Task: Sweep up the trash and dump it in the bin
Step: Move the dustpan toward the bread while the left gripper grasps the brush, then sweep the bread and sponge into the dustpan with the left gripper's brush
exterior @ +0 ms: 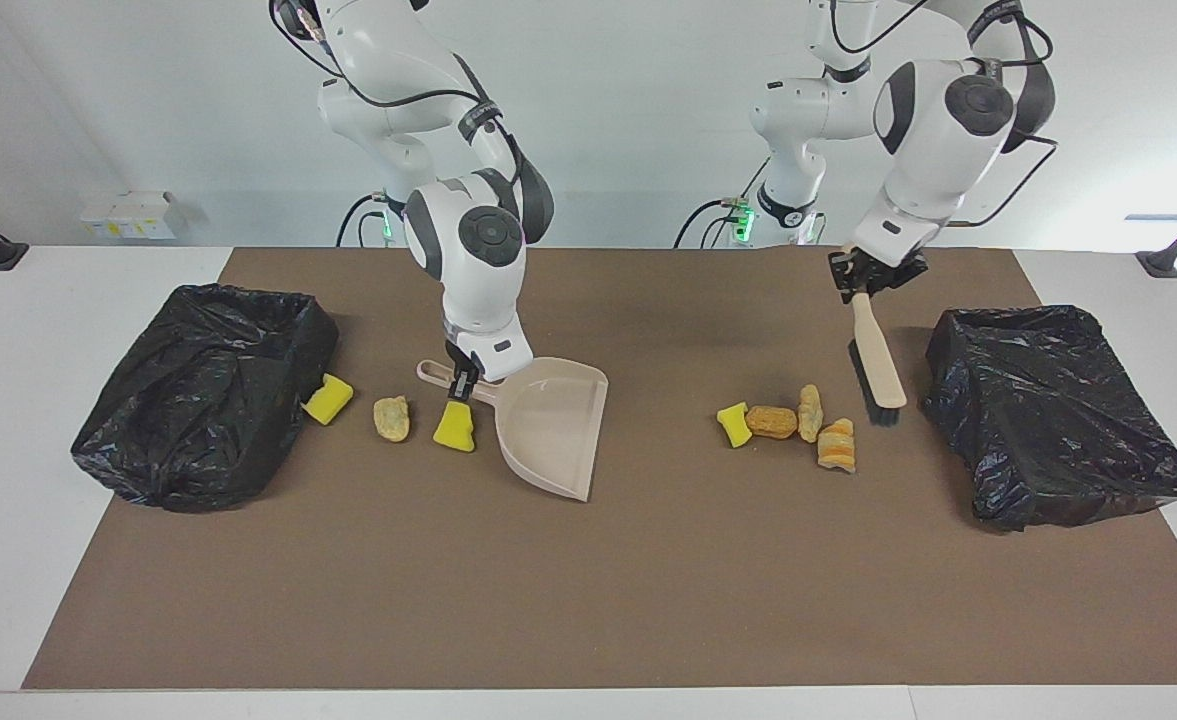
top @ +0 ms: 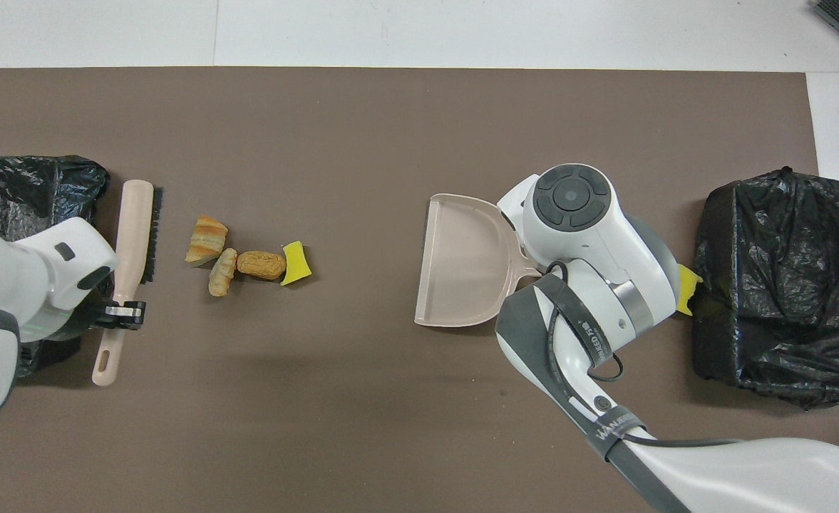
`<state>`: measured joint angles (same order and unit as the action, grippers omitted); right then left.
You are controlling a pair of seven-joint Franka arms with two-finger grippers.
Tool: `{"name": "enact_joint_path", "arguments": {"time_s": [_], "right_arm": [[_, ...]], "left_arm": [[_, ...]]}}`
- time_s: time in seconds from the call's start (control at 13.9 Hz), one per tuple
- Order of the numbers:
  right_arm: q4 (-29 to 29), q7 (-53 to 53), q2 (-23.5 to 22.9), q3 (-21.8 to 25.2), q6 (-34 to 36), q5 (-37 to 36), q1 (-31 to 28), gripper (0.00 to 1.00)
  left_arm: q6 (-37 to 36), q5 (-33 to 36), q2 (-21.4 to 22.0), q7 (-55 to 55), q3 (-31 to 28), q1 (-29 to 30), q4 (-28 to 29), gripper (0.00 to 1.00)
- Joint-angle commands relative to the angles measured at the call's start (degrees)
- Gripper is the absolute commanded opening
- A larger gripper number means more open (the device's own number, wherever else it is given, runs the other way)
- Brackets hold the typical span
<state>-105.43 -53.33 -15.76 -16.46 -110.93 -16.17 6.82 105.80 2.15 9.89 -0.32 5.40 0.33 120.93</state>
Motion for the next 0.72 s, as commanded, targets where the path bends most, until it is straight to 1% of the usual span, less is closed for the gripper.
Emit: {"name": "enact_joint_path", "arguments": {"time_s": [0.0, 0.07, 0.22, 0.36, 0.5, 0.65], "right_arm": [[-4.34, -9.57, 3.27, -0.41, -0.87, 2.17, -1.19, 0.0], [-6.09, -10.9, 4.23, -0.41, -1.39, 2.98, -1.11, 0.0], [-7.42, -10.74, 5.12, -0.5, -2.71, 2.98, -0.41, 0.0], [-6.9, -6.72, 5.12, -0.68, -3.68, 3.16, 2.4, 0.0], [-6.9, -6.52, 5.12, -0.5, -2.63, 2.9, 2.15, 0.0], [-6.55, -6.09, 4.95, -0.59, -2.98, 2.72, 1.62, 0.0]], "left_arm": [[4.04, 3.64, -5.05, 6.53, 0.93, 5.01, -3.51, 0.0], [5.72, 3.73, -6.19, 8.12, 0.93, 6.68, -3.86, 0.0], [7.49, 4.17, -10.4, 8.23, 0.93, 7.05, -3.6, 0.0], [9.51, 4.09, -11.03, 7.88, 1.02, 6.17, -1.15, 0.0], [10.74, 4.09, -11.21, 7.53, 1.11, 5.21, 0.7, 0.0], [13.72, 4.08, -12.34, 5.43, 1.11, 4.16, 2.72, 0.0]]}}
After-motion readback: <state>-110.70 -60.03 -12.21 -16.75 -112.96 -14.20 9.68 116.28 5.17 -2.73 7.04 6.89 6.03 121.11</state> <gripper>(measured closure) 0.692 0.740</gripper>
